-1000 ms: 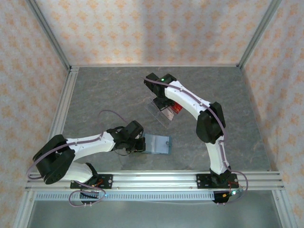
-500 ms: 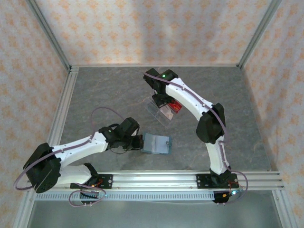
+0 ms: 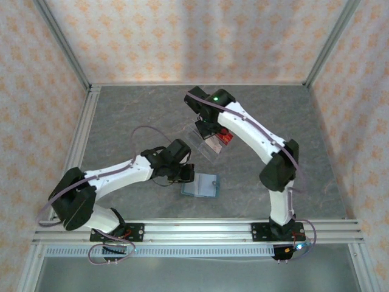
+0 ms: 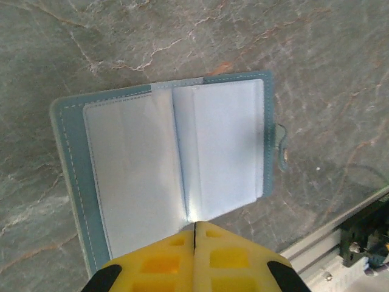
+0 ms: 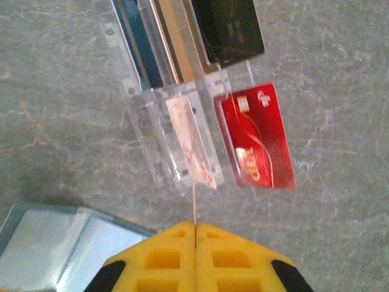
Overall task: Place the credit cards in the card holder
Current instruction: Pick up the credit card from the storage box, then insert the credit card into the card slot.
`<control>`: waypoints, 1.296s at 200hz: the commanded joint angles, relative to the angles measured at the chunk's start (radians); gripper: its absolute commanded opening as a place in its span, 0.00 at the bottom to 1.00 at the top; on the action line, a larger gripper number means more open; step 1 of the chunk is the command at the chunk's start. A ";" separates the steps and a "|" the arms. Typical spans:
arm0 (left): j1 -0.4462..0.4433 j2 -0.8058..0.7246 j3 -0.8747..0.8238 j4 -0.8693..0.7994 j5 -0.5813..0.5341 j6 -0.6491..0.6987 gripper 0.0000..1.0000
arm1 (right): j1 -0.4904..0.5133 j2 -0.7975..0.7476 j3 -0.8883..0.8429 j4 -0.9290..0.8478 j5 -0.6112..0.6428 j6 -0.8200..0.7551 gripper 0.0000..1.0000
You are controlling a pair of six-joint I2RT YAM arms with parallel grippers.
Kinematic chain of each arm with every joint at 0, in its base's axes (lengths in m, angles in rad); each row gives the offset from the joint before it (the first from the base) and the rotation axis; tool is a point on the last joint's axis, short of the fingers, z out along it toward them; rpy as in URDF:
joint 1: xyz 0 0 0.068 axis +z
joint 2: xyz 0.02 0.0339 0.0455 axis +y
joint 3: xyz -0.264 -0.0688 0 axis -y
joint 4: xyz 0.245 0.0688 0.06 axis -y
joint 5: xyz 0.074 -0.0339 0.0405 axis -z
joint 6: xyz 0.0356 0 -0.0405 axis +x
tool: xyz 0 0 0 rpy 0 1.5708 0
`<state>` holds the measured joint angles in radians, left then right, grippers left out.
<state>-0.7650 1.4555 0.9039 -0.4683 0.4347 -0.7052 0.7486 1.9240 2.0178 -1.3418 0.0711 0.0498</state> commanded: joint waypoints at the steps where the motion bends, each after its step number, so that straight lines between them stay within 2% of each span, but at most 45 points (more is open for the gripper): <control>1: 0.023 0.046 0.008 -0.040 0.005 0.044 0.05 | 0.006 -0.132 -0.096 0.040 -0.038 0.076 0.00; 24: 0.044 0.059 -0.022 -0.039 0.007 0.058 0.05 | 0.009 -0.270 -0.291 0.193 -0.120 0.152 0.00; 64: 0.064 0.072 -0.085 -0.024 0.021 0.076 0.05 | 0.025 -0.486 -0.696 0.558 -0.269 0.332 0.00; 85: 0.065 0.082 -0.105 -0.013 0.022 0.078 0.05 | 0.062 -0.549 -0.838 0.709 -0.289 0.401 0.00; 115: 0.066 0.092 -0.128 -0.010 0.016 0.078 0.05 | 0.097 -0.580 -0.960 0.888 -0.327 0.478 0.00; 166: 0.073 0.063 -0.191 -0.010 -0.019 0.062 0.05 | 0.112 -0.631 -1.175 1.176 -0.307 0.559 0.00; 228: 0.075 0.069 -0.194 -0.012 -0.015 0.067 0.05 | 0.113 -0.618 -1.331 1.366 -0.310 0.599 0.00; 259: 0.075 0.069 -0.193 -0.017 -0.014 0.070 0.05 | 0.113 -0.605 -1.375 1.406 -0.311 0.611 0.00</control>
<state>-0.6991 1.5139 0.7326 -0.4282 0.4465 -0.6460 0.8551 1.3148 0.6731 -0.0341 -0.2447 0.6369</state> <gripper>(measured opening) 0.049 0.050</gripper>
